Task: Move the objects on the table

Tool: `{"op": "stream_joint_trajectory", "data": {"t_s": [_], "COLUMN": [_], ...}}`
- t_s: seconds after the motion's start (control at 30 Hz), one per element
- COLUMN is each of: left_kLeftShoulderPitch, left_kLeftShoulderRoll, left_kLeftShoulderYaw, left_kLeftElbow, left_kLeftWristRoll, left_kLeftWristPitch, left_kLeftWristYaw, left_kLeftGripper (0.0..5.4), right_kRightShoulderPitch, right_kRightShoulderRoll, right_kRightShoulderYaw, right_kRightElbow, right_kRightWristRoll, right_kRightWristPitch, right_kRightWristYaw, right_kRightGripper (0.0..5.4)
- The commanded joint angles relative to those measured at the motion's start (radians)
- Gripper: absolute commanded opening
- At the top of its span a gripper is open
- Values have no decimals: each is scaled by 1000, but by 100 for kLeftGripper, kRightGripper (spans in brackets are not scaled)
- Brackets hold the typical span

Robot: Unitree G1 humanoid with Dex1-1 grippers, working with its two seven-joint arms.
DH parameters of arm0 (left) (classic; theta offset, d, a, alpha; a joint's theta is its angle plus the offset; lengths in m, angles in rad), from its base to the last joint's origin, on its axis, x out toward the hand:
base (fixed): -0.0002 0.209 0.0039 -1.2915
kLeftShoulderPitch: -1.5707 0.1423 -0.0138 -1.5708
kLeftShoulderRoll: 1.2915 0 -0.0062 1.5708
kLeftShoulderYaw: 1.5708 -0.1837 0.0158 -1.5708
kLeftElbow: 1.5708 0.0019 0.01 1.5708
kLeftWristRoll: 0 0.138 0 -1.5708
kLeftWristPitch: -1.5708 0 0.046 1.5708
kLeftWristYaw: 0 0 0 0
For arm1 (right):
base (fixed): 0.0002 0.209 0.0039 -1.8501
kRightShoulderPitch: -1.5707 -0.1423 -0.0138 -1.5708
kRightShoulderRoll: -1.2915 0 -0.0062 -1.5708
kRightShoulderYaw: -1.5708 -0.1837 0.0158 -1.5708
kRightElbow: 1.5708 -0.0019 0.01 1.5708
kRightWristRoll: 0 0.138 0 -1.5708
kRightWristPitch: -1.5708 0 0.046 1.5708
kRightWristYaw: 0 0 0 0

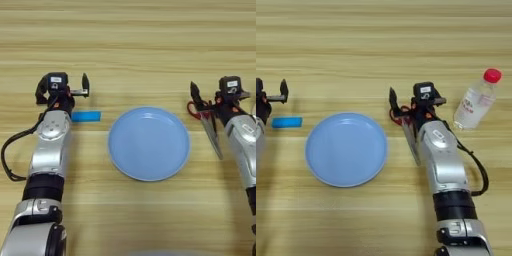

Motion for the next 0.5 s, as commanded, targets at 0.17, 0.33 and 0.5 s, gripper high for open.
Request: {"op": "stream_joint_trajectory", "data": {"t_s": [0.17, 0.33, 0.5], "left_kLeftShoulderPitch": [20, 29, 31], "left_kLeftShoulderRoll": [-14, -20, -26], "left_kLeftShoulderYaw": [-13, -13, -14], "left_kLeftElbow": [-37, -58, -65], "left_kLeftWristRoll": [-2, -5, -5], "left_kLeftWristPitch": [-19, -12, -10], "left_kLeftWristYaw": [15, 18, 20], "left_kLeftGripper": [536, 536, 536], "right_kRightShoulderPitch": [66, 93, 86], "right_kRightShoulderRoll": [-52, -80, -100], "right_kRightShoulderYaw": [-29, -38, -29], "right_kRightElbow": [-124, -142, -84], "right_kRightWristRoll": [24, 13, -4], "right_kRightWristPitch": [66, 77, 77], "right_kRightWristYaw": [27, 29, 28], "right_kRightGripper": [540, 540, 540]}}
